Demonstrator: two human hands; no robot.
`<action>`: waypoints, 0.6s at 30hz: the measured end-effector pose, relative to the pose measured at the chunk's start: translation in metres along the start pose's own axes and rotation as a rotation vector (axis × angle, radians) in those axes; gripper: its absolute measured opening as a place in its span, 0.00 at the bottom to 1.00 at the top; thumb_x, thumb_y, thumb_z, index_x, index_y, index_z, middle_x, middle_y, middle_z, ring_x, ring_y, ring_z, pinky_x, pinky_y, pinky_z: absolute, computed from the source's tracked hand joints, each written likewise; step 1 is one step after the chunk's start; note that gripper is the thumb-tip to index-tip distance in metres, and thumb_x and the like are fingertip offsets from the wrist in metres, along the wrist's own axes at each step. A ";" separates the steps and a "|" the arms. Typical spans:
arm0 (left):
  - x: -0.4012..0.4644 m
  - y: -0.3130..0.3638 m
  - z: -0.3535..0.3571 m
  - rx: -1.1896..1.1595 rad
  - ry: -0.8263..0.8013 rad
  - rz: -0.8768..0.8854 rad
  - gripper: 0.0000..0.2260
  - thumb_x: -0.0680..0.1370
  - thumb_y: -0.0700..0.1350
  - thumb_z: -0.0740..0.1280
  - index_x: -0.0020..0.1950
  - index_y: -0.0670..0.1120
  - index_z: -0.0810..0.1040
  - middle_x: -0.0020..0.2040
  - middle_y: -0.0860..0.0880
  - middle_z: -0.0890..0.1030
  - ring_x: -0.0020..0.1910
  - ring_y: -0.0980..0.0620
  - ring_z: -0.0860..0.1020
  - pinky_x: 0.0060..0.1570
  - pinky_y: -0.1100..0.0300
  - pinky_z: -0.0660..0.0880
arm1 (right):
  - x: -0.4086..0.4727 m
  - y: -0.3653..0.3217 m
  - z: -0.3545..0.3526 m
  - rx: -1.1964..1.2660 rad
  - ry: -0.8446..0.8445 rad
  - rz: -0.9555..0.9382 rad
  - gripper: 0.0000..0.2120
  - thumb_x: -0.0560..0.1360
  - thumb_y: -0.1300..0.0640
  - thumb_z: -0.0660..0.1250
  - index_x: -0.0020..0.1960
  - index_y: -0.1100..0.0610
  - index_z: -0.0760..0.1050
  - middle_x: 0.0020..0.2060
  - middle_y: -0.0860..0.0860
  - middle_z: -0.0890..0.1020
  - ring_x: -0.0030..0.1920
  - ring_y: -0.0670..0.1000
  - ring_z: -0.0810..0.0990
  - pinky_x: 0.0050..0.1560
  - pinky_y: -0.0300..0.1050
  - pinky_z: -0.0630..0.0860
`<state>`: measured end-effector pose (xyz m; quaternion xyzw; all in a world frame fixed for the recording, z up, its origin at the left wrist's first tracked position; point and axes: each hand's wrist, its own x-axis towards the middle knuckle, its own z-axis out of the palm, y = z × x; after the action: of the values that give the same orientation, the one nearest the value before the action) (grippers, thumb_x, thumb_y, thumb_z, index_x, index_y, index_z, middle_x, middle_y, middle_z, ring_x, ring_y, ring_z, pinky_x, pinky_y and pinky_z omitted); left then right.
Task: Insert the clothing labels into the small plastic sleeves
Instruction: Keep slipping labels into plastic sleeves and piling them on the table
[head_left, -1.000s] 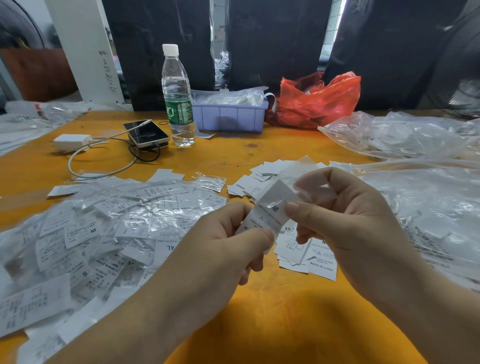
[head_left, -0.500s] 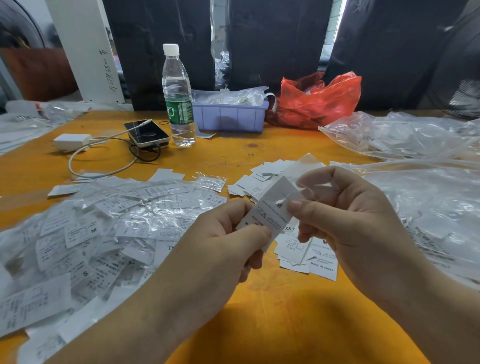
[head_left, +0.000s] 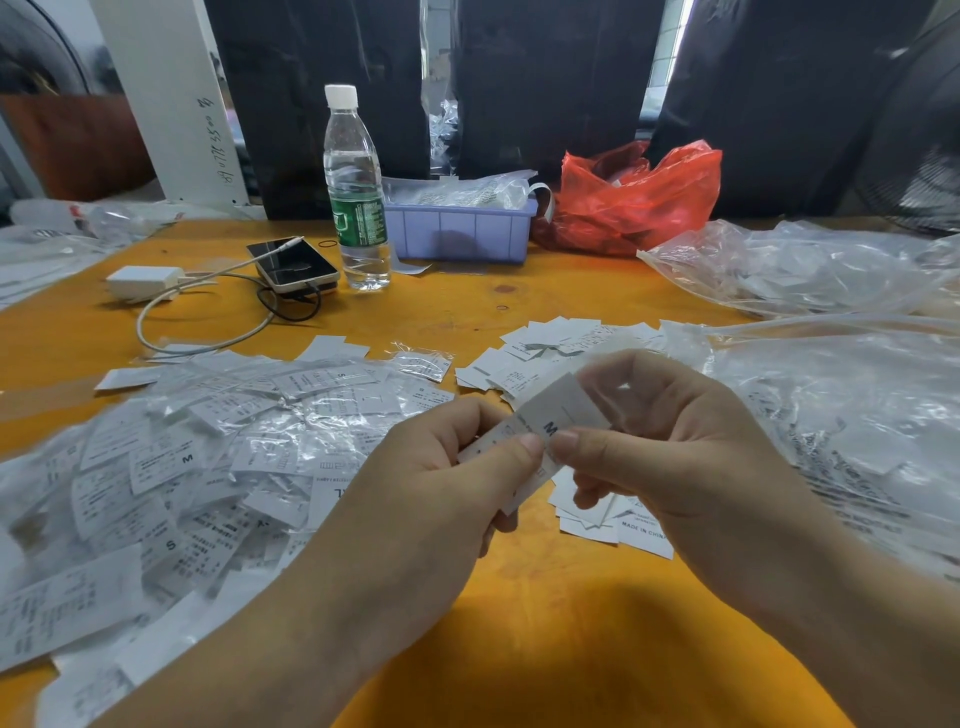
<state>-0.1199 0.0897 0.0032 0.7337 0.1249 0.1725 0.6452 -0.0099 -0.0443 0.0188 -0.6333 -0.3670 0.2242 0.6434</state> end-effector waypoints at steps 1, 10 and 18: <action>0.000 0.000 0.000 0.015 0.006 0.006 0.07 0.70 0.56 0.66 0.38 0.55 0.81 0.25 0.56 0.73 0.23 0.58 0.68 0.23 0.68 0.64 | 0.000 0.000 0.000 -0.005 -0.010 0.002 0.16 0.63 0.61 0.77 0.49 0.61 0.78 0.38 0.54 0.84 0.32 0.49 0.78 0.33 0.41 0.77; -0.001 -0.001 -0.001 0.068 0.010 0.021 0.07 0.70 0.57 0.66 0.38 0.56 0.80 0.25 0.56 0.73 0.24 0.56 0.67 0.25 0.66 0.64 | 0.001 -0.002 -0.002 0.048 0.002 0.023 0.14 0.65 0.50 0.73 0.41 0.61 0.81 0.36 0.56 0.82 0.35 0.51 0.77 0.34 0.42 0.77; 0.000 -0.005 -0.002 0.081 0.004 0.021 0.08 0.70 0.57 0.66 0.39 0.54 0.80 0.25 0.56 0.73 0.24 0.57 0.68 0.25 0.66 0.64 | 0.000 0.000 0.000 0.037 -0.078 0.033 0.12 0.65 0.54 0.72 0.43 0.61 0.84 0.37 0.59 0.82 0.34 0.48 0.77 0.34 0.39 0.75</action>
<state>-0.1205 0.0926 -0.0011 0.7601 0.1253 0.1759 0.6129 -0.0097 -0.0448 0.0186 -0.6180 -0.3771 0.2659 0.6366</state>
